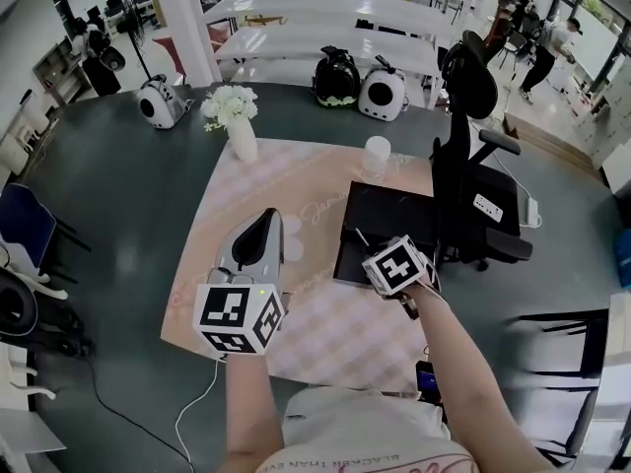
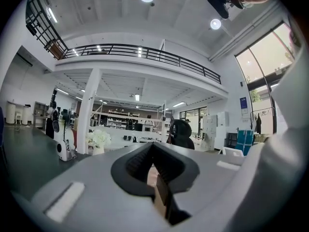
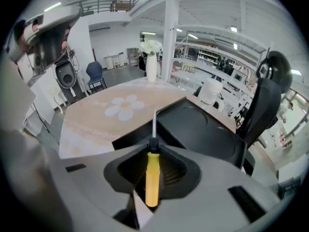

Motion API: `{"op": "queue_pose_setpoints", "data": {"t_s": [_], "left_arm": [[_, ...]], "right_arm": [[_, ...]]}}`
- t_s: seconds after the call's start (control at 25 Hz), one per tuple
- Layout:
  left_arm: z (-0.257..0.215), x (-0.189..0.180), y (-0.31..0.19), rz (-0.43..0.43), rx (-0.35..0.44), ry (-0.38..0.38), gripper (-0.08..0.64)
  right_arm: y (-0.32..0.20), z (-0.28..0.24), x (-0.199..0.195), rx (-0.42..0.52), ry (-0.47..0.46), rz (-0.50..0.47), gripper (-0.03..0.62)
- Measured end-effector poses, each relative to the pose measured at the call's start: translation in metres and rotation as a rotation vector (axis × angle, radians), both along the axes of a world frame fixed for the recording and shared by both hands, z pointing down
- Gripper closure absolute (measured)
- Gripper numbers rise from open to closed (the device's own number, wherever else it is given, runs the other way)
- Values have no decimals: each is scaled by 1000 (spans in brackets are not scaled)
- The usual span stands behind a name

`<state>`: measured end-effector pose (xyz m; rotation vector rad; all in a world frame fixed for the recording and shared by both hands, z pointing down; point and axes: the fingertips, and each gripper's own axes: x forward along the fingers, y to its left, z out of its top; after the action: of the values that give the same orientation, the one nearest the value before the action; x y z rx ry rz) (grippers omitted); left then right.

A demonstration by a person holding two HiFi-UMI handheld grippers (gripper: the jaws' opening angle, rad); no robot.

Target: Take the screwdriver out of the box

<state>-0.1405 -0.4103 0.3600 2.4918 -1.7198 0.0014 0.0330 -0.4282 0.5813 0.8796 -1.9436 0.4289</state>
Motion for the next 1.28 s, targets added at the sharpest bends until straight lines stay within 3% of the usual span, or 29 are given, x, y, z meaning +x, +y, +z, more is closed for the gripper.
{"op": "queue_pose_setpoints", "data": {"t_s": [0.48,0.8,1.28], "left_arm": [[-42,39,13,60,95,-39,549],[-60,47,18,71,139,-52,549],[-74,58,24,100,184,-60,549]], "right_arm": [[13,-74,20,146,-91,7,509],[20,-125,25,229,-200,16,509],[32,-219,51,492,-348,128,509]]}}
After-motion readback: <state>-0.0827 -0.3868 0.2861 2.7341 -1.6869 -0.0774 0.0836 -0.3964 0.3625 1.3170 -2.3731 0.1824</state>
